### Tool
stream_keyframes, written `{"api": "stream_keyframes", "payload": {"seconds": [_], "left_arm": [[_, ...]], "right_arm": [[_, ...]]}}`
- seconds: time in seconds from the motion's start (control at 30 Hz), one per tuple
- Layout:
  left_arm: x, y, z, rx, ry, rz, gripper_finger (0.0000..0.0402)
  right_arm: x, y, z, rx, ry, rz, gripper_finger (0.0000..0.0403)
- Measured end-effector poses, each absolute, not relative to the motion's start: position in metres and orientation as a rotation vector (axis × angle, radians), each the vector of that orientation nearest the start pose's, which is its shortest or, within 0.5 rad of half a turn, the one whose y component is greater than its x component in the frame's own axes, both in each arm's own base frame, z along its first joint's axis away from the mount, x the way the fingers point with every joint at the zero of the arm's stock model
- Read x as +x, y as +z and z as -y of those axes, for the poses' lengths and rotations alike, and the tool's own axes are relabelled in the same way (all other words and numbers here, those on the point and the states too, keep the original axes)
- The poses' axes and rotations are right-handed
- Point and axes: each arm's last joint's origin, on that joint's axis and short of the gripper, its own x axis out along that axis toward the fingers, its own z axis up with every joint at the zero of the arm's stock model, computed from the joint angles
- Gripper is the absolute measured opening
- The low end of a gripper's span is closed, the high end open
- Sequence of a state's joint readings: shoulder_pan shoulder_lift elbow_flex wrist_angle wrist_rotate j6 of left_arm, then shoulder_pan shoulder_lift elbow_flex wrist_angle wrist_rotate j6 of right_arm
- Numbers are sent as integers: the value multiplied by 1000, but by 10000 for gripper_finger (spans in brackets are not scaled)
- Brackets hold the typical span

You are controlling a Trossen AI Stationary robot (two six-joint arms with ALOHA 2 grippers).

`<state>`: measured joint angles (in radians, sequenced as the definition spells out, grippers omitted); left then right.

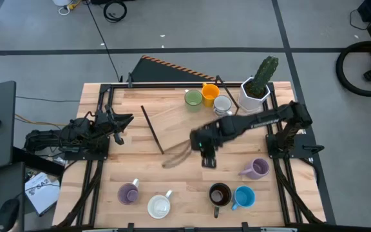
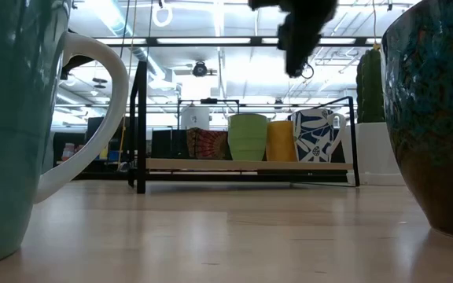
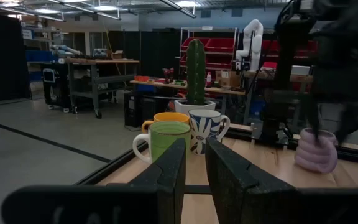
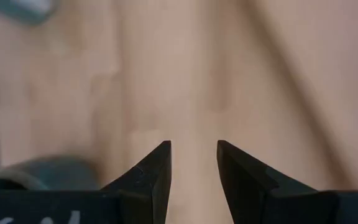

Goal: Place coffee mugs
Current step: Put the dark blue patterned mug on the shelf

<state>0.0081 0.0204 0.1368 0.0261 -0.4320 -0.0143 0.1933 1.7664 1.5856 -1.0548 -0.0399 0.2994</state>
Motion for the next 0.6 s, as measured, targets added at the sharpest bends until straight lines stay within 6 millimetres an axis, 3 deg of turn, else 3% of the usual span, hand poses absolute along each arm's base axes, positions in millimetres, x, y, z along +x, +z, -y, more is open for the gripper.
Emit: {"api": "stream_keyframes", "payload": {"seconds": [0.27, 0.43, 0.6], "left_arm": [[85, 210, -13, -44, 438, 143, 68], [85, 210, -13, -44, 438, 143, 68], [85, 210, -13, -44, 439, 143, 68]], "right_arm": [[329, 280, -129, 83, 145, -1280, 135], [325, 280, -146, 148, 117, -1273, 135], [326, 267, -161, 179, 139, -1334, 135]]}}
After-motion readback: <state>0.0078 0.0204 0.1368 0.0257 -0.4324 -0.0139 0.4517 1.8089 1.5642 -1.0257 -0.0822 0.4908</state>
